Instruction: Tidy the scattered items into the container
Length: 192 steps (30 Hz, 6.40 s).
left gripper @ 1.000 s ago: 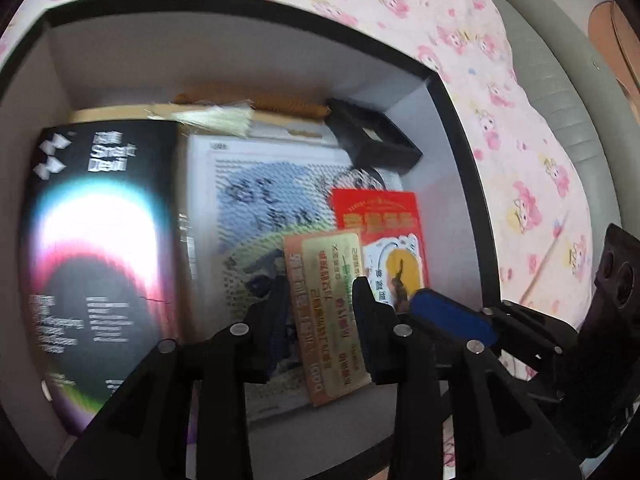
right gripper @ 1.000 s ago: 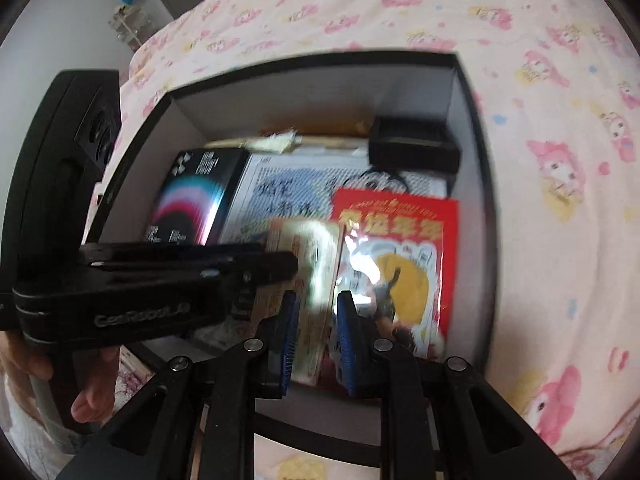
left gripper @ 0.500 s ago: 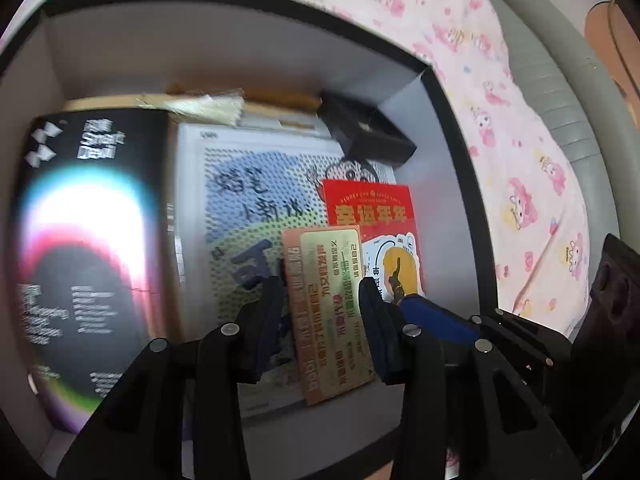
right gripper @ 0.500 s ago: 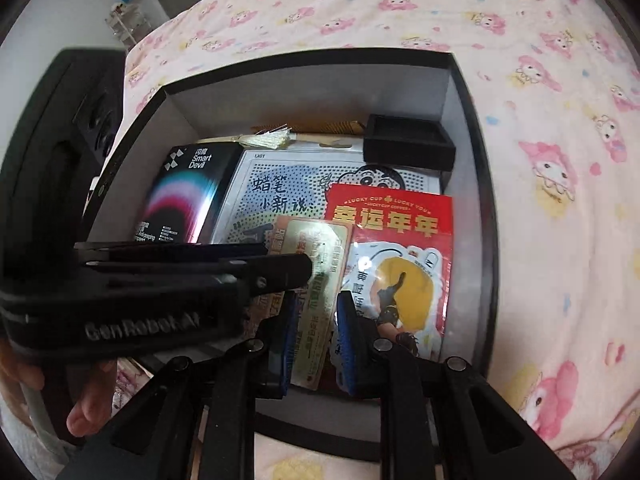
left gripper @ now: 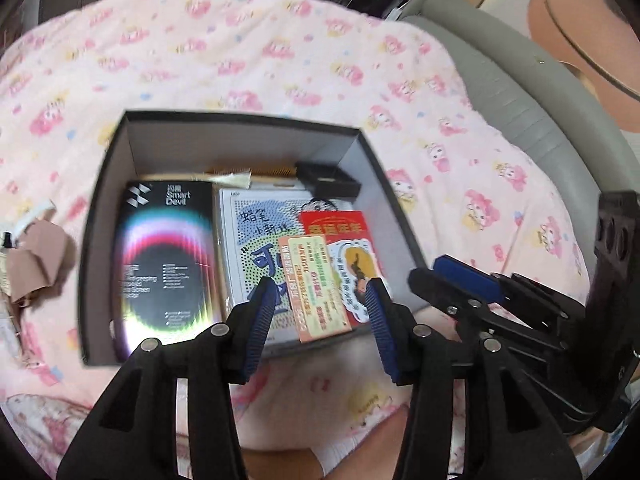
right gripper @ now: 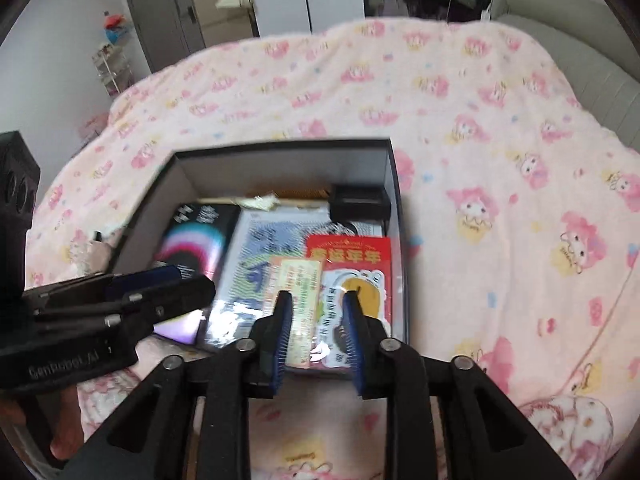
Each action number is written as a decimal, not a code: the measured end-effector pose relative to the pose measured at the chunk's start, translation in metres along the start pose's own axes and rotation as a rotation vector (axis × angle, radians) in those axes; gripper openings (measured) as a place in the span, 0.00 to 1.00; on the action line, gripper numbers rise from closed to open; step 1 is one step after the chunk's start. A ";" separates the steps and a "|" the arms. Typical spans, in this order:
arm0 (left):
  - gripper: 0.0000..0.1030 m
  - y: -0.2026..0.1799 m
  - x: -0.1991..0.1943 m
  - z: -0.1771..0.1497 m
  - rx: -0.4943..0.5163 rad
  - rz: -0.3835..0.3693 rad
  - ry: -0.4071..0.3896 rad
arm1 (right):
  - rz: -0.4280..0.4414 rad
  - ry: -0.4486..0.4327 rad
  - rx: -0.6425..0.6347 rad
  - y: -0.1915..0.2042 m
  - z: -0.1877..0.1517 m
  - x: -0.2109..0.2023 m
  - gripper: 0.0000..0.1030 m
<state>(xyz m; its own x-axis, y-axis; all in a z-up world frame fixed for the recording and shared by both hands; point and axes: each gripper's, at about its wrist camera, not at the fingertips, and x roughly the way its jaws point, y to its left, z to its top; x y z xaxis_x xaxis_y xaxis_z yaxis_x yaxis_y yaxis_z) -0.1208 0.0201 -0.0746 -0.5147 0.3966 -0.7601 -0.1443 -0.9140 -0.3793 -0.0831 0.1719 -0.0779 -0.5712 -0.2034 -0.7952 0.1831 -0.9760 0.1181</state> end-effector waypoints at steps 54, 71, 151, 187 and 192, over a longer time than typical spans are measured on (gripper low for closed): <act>0.46 0.215 -0.197 -0.076 -0.301 0.362 -0.194 | 0.278 0.056 -0.431 0.298 0.005 0.014 0.24; 0.47 0.292 -0.164 -0.072 -0.396 0.335 -0.125 | 0.286 0.171 -0.442 0.339 0.017 0.086 0.24; 0.55 0.357 -0.078 -0.072 -0.539 0.114 0.012 | 0.332 0.438 -0.338 0.318 -0.028 0.187 0.28; 0.53 0.401 -0.070 -0.092 -0.644 0.182 -0.041 | 0.285 0.375 -0.298 0.311 -0.005 0.191 0.36; 0.53 0.393 -0.074 -0.106 -0.667 0.151 -0.010 | 0.287 0.415 -0.322 0.316 -0.016 0.198 0.37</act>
<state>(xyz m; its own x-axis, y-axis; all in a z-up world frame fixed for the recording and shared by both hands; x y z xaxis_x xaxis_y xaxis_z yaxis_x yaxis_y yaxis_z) -0.0503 -0.3595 -0.2237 -0.4968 0.2651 -0.8264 0.4798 -0.7096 -0.5160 -0.1254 -0.1756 -0.2082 -0.1152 -0.3443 -0.9318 0.5544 -0.8006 0.2273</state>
